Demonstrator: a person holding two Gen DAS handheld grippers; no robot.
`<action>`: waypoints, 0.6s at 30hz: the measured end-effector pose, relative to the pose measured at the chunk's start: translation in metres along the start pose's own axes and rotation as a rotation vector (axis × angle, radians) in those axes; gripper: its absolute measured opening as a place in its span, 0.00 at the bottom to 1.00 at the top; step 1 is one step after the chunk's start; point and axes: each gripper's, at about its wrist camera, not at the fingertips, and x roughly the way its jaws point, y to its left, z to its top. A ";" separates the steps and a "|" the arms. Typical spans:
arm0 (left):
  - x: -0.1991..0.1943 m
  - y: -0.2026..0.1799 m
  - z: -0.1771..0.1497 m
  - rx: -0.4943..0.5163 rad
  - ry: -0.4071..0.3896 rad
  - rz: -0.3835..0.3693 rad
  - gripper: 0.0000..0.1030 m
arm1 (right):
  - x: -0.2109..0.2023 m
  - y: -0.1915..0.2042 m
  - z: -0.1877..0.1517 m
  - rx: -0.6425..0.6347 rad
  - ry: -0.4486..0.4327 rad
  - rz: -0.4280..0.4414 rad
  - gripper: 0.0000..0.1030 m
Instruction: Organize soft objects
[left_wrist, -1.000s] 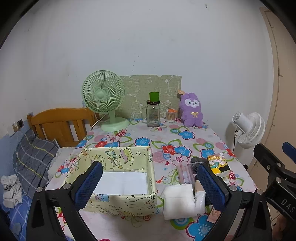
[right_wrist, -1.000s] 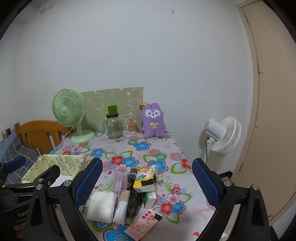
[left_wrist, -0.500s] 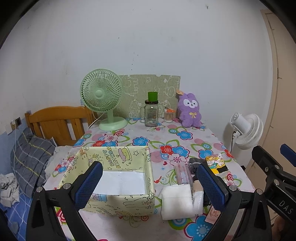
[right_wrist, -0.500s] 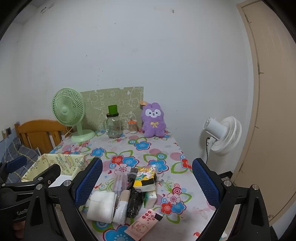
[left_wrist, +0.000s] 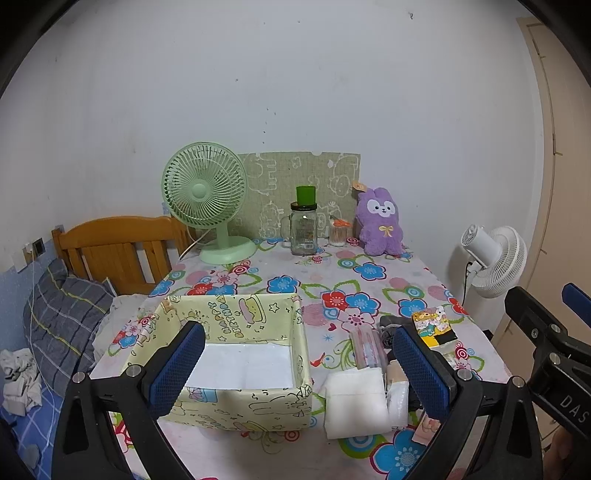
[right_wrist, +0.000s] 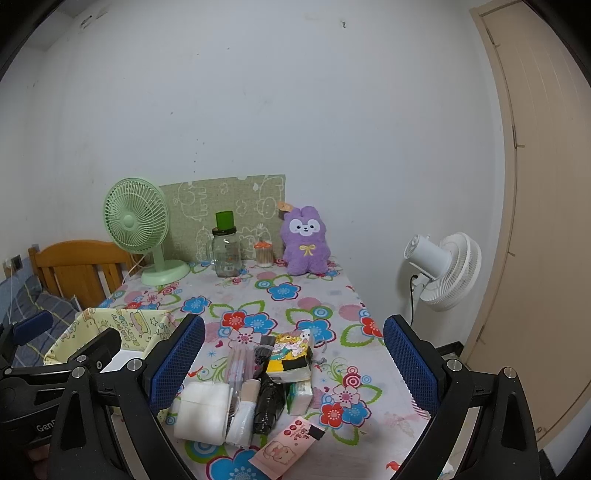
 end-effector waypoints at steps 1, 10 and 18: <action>0.000 0.000 0.000 0.000 0.000 0.000 0.99 | 0.000 0.000 0.000 0.000 0.000 0.000 0.96; -0.004 0.002 -0.001 0.005 -0.014 0.006 0.99 | -0.002 0.001 0.000 0.004 -0.002 0.005 0.96; -0.004 0.001 -0.002 0.006 -0.017 0.010 0.99 | -0.002 0.000 -0.001 0.005 -0.002 0.004 0.96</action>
